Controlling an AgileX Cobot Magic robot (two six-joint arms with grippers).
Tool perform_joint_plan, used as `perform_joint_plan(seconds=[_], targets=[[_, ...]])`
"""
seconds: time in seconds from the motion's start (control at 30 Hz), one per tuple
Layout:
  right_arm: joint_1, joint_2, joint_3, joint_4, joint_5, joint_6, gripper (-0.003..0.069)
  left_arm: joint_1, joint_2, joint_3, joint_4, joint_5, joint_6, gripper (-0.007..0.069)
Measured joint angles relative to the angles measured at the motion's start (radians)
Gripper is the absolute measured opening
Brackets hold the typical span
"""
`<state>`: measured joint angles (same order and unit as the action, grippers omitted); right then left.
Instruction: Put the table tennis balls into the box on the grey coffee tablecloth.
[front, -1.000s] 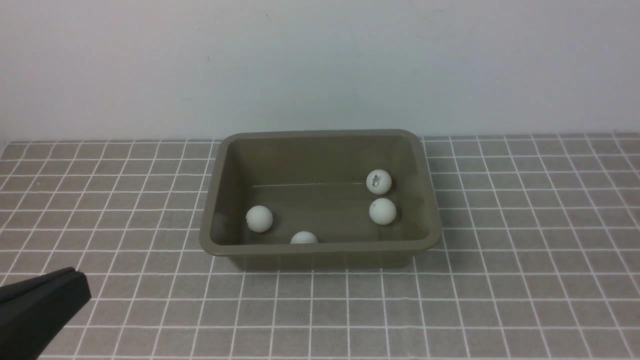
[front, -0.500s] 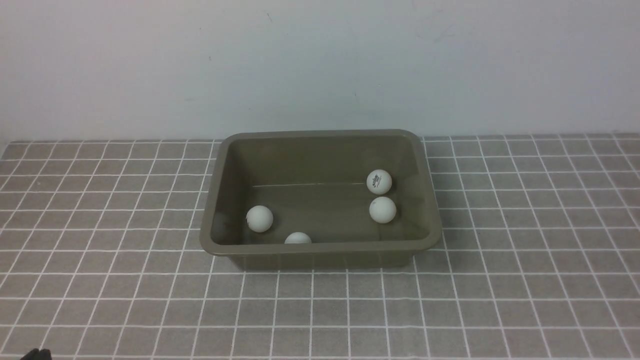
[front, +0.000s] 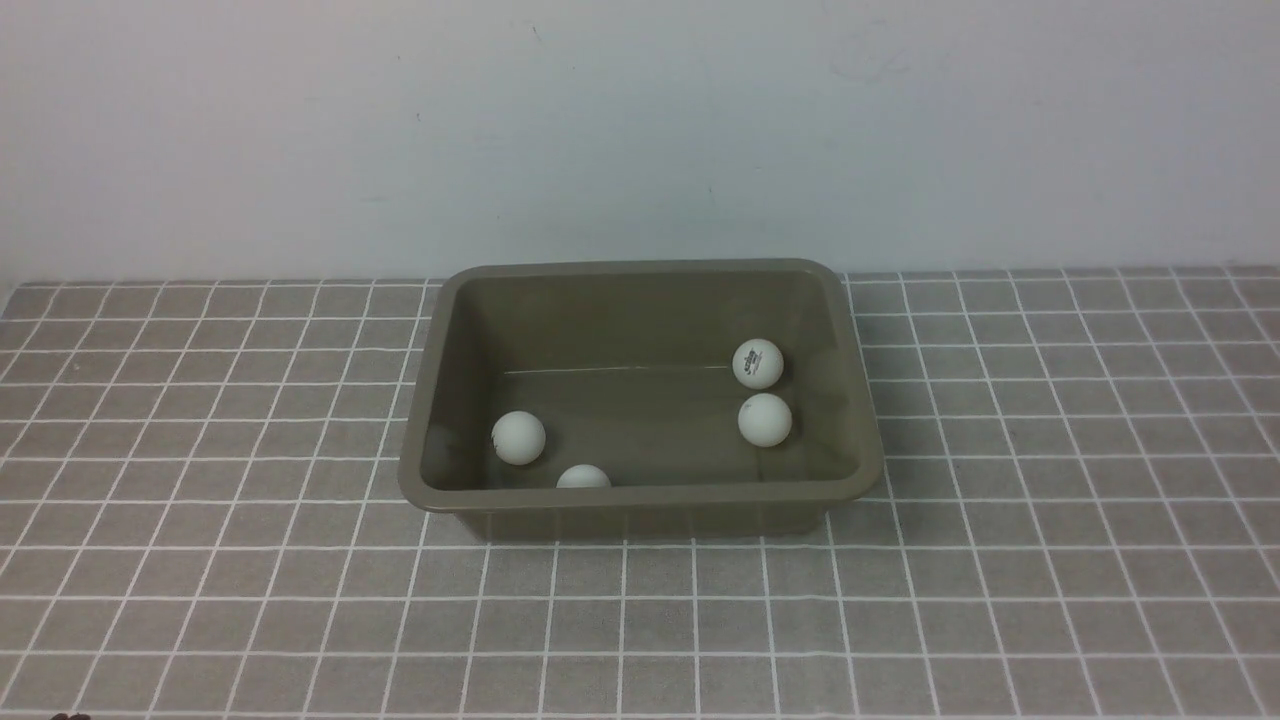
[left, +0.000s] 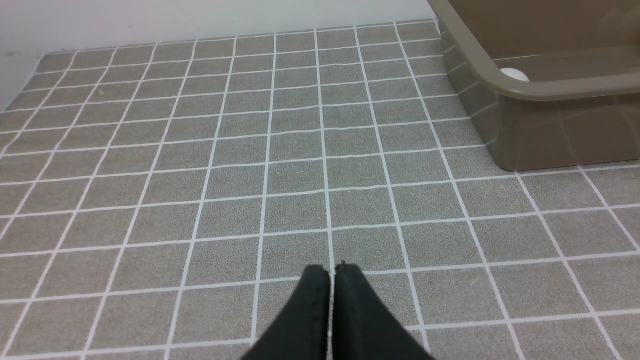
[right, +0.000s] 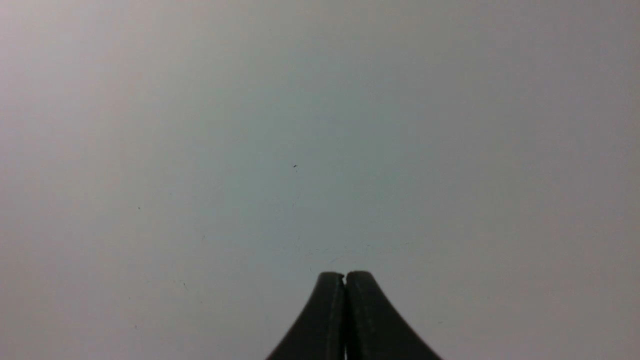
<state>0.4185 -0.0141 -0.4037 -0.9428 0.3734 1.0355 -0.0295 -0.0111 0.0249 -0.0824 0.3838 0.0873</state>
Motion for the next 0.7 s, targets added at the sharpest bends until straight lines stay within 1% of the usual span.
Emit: perform_joint_plan(seconds=[0.37, 0.47, 0.5, 0.53, 0.57, 0.6, 0.63, 0.67, 0.7], targets=[[0.000, 0.000, 0.000, 0.000, 0.000, 0.000, -0.0013, 0.000, 0.000, 0.000, 0.000, 0.000, 0.000, -0.0005], [0.000, 0.000, 0.000, 0.060, -0.009, -0.020, -0.0013, 0.000, 0.000, 0.000, 0.000, 0.000, 0.000, -0.0005], [0.000, 0.000, 0.001, 0.120, -0.022, -0.056, -0.0013, 0.000, 0.000, 0.000, 0.001, 0.000, 0.000, -0.0005], [0.000, 0.000, 0.004, 0.198, -0.046, -0.127, -0.0013, 0.000, 0.000, 0.000, 0.002, 0.000, 0.000, -0.0005], [0.000, 0.000, 0.004, 0.198, -0.046, -0.127, -0.0013, 0.000, 0.000, 0.000, 0.002, 0.000, 0.000, -0.0005], [0.000, 0.000, 0.017, 0.335, -0.086, -0.276, -0.0013, 0.000, 0.000, 0.000, 0.002, 0.000, 0.000, -0.0005], [0.000, 0.000, 0.030, 0.438, -0.117, -0.388, -0.0013, 0.000, 0.000, 0.000, 0.003, 0.000, 0.000, -0.0005], [0.000, 0.000, 0.036, 0.489, -0.127, -0.426, -0.0013, 0.000, 0.000, 0.000, 0.003, 0.000, 0.000, -0.0005], [0.000, 0.000, 0.043, 0.540, -0.149, -0.520, -0.0013, 0.000, 0.000, 0.000, 0.003, 0.000, 0.000, -0.0005]])
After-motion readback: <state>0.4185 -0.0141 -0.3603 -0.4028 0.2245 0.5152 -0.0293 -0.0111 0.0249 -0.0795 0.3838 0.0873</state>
